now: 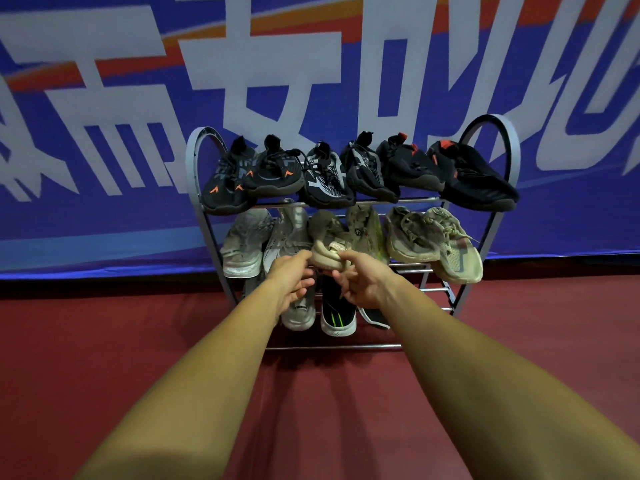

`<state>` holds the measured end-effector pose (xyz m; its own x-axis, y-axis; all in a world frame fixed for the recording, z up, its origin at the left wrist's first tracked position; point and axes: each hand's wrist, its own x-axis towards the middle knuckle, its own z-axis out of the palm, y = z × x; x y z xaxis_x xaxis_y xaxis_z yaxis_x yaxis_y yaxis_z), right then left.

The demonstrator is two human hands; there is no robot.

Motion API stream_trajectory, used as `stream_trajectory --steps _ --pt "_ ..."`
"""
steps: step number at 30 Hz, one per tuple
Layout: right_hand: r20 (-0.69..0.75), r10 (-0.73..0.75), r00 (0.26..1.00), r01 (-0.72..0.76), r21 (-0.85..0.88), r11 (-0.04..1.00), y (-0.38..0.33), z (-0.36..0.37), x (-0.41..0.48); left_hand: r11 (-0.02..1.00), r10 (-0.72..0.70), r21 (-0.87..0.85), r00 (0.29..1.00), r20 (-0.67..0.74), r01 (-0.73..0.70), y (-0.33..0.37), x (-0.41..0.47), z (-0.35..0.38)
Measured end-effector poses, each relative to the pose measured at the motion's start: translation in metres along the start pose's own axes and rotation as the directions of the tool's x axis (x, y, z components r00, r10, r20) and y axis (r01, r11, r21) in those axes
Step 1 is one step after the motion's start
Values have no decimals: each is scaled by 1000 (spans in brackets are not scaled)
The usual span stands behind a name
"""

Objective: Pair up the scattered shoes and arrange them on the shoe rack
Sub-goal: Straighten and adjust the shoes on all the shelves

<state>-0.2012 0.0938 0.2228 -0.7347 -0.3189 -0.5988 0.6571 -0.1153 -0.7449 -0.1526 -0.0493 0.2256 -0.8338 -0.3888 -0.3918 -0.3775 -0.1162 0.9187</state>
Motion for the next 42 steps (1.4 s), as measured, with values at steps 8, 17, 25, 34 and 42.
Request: stream_trajectory --steps 8,17,25,34,42 --pt "118 -9 993 19 -85 996 -8 -19 -34 997 33 -75 995 97 -26 9 -18 3" --pt "92 -33 995 49 -176 983 -15 -44 -58 970 34 -240 997 -63 -48 14 -19 -22" --pt "27 -113 993 116 -123 986 -16 -38 -65 947 -32 -320 989 -142 -15 18 -14 -57" --pt "-155 -332 930 358 194 913 -13 -31 -44 978 -85 -187 995 48 92 14 -27 -62" --pt "-223 -390 894 443 296 846 -14 -15 -42 959 -81 -259 988 132 113 18 -29 -58"
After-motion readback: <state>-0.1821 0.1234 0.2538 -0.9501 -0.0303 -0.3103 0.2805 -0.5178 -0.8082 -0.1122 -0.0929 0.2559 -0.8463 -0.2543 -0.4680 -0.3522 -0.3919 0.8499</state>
